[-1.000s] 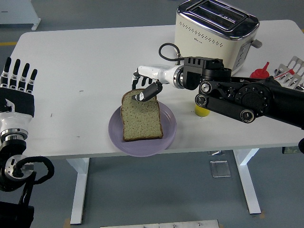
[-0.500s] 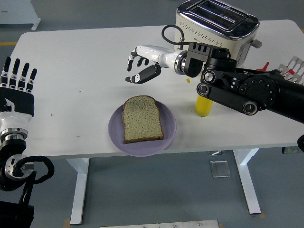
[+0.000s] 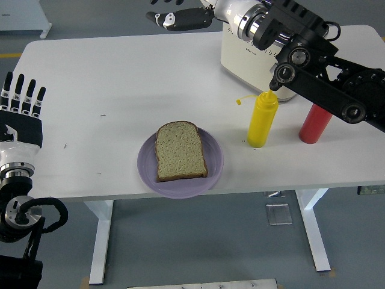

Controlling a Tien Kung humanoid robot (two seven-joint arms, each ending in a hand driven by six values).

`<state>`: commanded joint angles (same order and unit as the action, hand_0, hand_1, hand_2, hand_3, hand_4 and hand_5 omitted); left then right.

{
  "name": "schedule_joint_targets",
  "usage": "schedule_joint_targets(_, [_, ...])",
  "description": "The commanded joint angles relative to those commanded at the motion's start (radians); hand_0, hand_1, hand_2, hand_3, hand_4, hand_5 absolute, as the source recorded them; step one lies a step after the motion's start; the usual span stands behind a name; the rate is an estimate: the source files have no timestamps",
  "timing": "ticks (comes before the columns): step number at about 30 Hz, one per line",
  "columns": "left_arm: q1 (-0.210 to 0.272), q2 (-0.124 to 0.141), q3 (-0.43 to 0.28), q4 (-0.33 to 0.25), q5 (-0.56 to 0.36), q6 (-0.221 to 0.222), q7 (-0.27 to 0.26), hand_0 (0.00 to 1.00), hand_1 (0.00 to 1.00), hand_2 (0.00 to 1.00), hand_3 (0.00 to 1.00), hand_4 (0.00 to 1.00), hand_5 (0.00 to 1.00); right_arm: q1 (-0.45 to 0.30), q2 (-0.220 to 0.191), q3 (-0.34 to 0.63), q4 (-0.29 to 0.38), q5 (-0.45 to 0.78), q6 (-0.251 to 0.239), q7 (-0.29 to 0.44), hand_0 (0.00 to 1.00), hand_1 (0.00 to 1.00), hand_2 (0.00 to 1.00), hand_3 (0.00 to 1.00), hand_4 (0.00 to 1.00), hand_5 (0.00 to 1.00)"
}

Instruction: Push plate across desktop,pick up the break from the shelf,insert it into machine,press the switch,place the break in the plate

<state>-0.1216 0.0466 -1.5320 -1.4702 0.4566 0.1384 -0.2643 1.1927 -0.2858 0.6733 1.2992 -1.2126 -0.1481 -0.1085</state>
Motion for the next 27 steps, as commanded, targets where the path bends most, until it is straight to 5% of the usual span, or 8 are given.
schedule_joint_targets(2, [0.002,0.001,0.0,-0.001,0.0,0.0,0.0,0.838,0.838,0.867,0.811,0.56,0.998,-0.024,-0.028,0.064,0.022,0.058,-0.04,0.028,0.715,0.719,0.75,0.787,0.454,0.379])
schedule_joint_targets(5, [0.006,0.002,0.0,-0.003,-0.001,0.0,0.0,0.838,0.838,0.867,0.811,0.56,0.998,-0.077,-0.075,0.164,0.039,0.161,-0.07,0.062,0.715,0.719,0.75,0.787,0.454,0.379])
schedule_joint_targets(12, [0.017,0.003,-0.003,-0.009,-0.001,0.0,-0.001,0.835,0.836,0.866,0.809,0.557,0.998,-0.222,-0.157,0.383,0.045,0.404,-0.039,0.081,0.747,0.74,0.771,0.789,0.453,0.426])
schedule_joint_targets(27, [0.044,0.014,-0.024,-0.023,-0.002,0.003,-0.008,0.832,0.832,0.862,0.803,0.558,0.998,-0.6,-0.188,0.786,0.079,0.77,-0.023,0.123,0.808,0.772,0.782,0.782,0.416,0.524])
